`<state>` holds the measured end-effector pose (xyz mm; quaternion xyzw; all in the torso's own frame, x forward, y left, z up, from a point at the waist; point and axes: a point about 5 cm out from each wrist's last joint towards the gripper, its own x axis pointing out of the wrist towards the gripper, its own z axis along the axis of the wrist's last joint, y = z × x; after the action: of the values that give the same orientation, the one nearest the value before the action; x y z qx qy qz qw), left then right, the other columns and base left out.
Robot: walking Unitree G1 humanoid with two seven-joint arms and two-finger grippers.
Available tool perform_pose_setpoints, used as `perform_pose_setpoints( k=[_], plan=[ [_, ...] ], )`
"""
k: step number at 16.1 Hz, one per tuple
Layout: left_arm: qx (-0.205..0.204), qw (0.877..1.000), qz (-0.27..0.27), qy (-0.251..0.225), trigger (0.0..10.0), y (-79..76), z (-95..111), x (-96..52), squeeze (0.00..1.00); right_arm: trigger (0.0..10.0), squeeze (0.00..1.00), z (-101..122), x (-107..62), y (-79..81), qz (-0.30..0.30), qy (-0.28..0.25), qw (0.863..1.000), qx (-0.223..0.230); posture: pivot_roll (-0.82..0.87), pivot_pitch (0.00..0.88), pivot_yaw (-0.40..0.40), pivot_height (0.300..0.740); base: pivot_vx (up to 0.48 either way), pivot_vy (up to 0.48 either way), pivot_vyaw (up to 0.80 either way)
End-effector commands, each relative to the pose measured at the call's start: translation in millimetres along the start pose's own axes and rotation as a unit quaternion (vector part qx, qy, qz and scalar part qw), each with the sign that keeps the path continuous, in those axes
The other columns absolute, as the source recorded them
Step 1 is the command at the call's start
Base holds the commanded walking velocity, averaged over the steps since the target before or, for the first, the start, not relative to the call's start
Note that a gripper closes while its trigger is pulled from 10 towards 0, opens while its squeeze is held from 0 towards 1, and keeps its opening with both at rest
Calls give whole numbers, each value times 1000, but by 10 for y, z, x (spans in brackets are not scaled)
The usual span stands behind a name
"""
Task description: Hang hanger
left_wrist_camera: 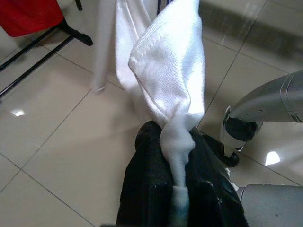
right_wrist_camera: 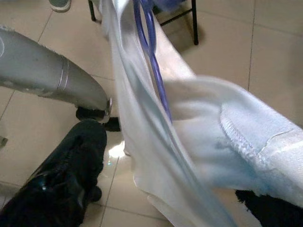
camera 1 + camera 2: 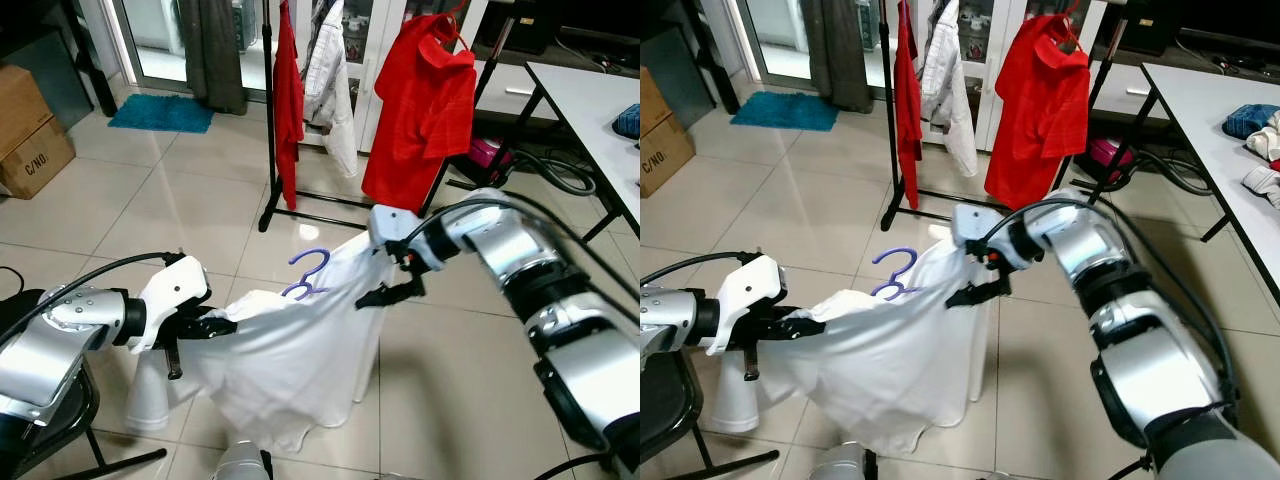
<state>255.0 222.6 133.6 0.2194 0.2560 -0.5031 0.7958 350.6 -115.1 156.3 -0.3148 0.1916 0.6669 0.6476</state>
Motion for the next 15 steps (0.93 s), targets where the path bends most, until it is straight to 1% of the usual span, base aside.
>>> perform_pose_setpoints(
  k=[1,2,3,4,6,7,8,9,10,11,12,14,15],
  plan=[
    [15,1000,4,-1,0,12,63,-2,0,10000,1000,-16,-15,-14,-21,34,999,-25,3,0,-44,740,0,0,0],
    [16,1000,6,0,0,18,61,-7,0,10000,1000,-19,7,-16,-27,37,999,-21,3,0,-44,740,0,0,0],
    [16,1000,6,1,0,20,60,-9,0,10000,1000,-8,16,-21,-30,28,999,-7,3,0,-44,740,0,0,0],
    [16,1000,8,2,0,24,57,-12,0,10000,1000,-84,8,-56,-65,92,993,-35,3,0,-44,740,0,0,0],
    [15,1000,11,5,0,32,51,-13,0,10000,1000,-164,-17,-32,-65,142,986,-53,3,0,-44,740,0,0,0],
    [15,1000,14,6,0,38,47,-21,0,10000,1000,-207,-49,-24,-64,174,979,-79,2,0,-43,740,0,0,0],
    [15,1000,17,5,0,47,44,-23,0,10000,1000,-149,-30,0,-50,133,988,-62,2,0,-43,740,0,0,0],
    [15,1000,18,6,0,52,41,-20,0,10000,1000,-8,0,-6,-45,53,998,-8,2,0,-43,740,0,0,0],
    [15,1000,20,6,0,56,39,-22,0,10000,1000,-18,-26,-52,-76,90,992,-41,-1,0,-42,740,0,0,0],
    [15,1000,20,6,0,58,41,-18,0,10000,1000,-39,-32,-68,-87,107,989,-53,-2,0,-40,740,0,0,0],
    [16,1000,21,5,0,61,49,-7,0,10000,1000,80,14,-78,-82,18,996,20,-2,0,-41,740,0,0,0],
    [17,999,29,1,0,81,57,-9,0,10000,1000,16,-37,-116,-116,62,991,-16,-1,0,-43,740,0,0,0],
    [18,999,39,-6,0,103,68,-22,0,10000,1000,61,-94,-156,-137,20,990,21,1,0,-46,740,0,0,0]
  ],
)
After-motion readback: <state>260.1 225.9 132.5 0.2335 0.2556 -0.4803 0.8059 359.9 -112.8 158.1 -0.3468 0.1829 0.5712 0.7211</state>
